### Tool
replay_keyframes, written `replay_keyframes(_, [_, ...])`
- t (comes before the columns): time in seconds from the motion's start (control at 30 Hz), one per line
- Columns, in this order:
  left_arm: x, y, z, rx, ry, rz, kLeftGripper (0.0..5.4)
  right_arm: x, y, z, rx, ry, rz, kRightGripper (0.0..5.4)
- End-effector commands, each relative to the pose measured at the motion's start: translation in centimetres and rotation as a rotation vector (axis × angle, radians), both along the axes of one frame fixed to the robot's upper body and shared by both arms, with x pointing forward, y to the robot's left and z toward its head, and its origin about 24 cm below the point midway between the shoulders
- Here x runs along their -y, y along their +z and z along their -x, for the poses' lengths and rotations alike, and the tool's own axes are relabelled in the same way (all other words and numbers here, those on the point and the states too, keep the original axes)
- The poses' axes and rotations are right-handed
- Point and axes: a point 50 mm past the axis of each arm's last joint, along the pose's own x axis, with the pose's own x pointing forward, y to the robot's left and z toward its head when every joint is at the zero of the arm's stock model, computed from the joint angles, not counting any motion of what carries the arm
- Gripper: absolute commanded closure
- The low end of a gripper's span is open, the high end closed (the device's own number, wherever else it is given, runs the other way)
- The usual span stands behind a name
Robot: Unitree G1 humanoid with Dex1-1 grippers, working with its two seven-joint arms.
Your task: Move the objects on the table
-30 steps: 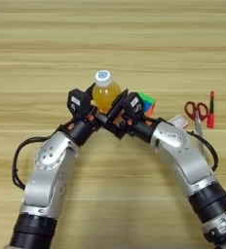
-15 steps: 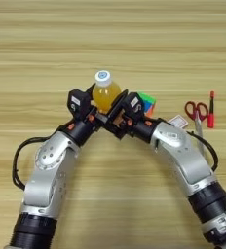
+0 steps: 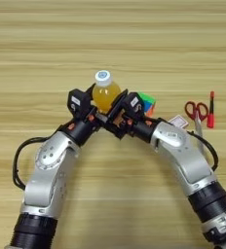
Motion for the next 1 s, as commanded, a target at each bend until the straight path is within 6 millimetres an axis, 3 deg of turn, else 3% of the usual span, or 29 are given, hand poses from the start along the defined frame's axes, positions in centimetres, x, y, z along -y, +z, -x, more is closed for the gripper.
replay_keyframes(0.03, [-0.2,0.7,-0.2,0.027,0.013,0.010,1.93,0.3,0.7,-0.7,0.000,-0.032,-0.029,1.91])
replay_keyframes(0.67, [-0.2,0.6,-0.2,0.025,0.021,-0.001,0.06,0.4,0.5,-0.8,-0.008,-0.040,-0.027,1.96])
replay_keyframes(1.0, [-0.2,0.6,-0.1,0.029,0.016,-0.002,0.00,1.5,0.8,-2.0,0.024,-0.158,-0.024,1.96])
